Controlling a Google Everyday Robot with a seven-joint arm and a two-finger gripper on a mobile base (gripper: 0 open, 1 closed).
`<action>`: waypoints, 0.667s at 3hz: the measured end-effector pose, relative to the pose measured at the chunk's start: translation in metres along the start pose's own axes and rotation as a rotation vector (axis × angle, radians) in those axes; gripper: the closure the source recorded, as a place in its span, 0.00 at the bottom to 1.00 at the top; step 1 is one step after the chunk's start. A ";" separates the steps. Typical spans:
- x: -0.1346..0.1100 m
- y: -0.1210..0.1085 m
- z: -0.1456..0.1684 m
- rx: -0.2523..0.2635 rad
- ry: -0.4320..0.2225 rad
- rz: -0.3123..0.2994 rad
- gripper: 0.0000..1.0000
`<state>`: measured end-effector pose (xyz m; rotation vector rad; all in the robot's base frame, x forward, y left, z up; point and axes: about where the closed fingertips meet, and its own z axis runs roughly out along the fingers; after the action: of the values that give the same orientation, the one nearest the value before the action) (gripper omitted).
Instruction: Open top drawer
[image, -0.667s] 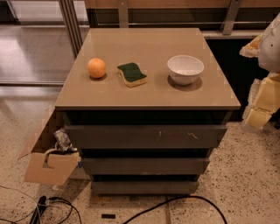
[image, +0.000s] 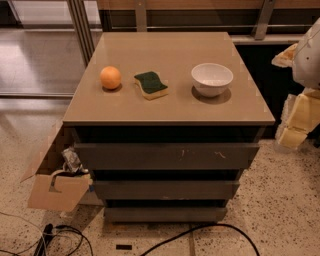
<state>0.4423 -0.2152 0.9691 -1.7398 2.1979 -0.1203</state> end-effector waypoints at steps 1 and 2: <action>0.007 0.003 0.028 -0.001 -0.069 -0.025 0.00; 0.014 0.004 0.051 0.007 -0.147 -0.027 0.00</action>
Offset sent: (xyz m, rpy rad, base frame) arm 0.0178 -0.0107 -0.0840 0.2173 -0.0721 0.0870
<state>0.4518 -0.2203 0.9168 -1.7170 2.0680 -0.0059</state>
